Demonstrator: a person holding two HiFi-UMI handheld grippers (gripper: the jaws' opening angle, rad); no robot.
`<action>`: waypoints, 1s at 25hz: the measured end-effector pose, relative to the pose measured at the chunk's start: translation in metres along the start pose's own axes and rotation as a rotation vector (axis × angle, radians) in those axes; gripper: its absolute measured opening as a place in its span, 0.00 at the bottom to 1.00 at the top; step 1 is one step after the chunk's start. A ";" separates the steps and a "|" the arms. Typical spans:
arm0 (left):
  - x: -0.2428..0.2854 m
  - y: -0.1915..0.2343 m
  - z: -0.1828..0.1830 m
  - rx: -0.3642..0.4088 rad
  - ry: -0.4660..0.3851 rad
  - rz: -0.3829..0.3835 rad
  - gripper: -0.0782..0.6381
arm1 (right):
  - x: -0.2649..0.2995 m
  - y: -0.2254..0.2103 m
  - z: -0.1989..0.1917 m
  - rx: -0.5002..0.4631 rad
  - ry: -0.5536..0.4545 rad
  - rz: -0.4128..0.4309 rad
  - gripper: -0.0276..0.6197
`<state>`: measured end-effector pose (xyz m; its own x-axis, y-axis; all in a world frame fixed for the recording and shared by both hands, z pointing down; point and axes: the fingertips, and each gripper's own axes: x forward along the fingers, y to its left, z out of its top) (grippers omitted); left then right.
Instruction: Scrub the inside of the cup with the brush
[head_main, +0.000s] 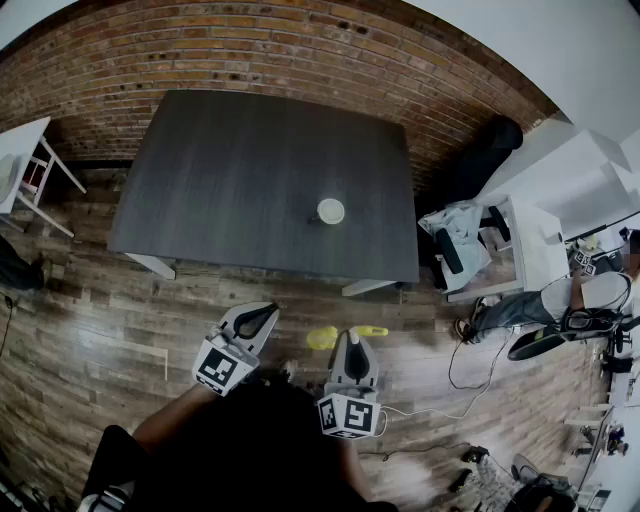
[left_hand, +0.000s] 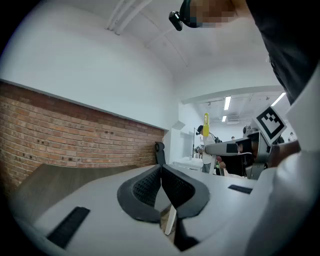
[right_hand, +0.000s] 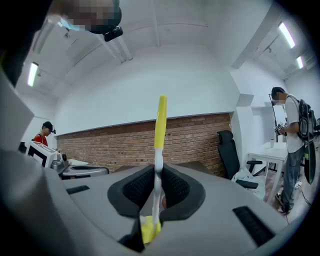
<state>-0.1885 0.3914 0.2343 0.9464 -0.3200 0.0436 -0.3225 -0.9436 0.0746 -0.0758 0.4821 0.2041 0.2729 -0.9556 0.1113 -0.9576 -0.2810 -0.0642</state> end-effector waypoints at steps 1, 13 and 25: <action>0.000 0.000 0.001 0.001 -0.001 0.000 0.16 | 0.000 0.000 0.000 0.001 0.000 0.002 0.14; 0.000 0.007 0.004 0.011 -0.008 -0.007 0.16 | 0.009 0.003 -0.002 0.023 0.013 -0.003 0.14; -0.018 0.035 -0.012 0.004 0.019 -0.032 0.16 | 0.016 0.026 -0.006 0.000 0.016 -0.076 0.14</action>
<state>-0.2173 0.3656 0.2481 0.9557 -0.2881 0.0600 -0.2920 -0.9537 0.0722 -0.0967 0.4600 0.2106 0.3434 -0.9299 0.1316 -0.9342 -0.3527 -0.0545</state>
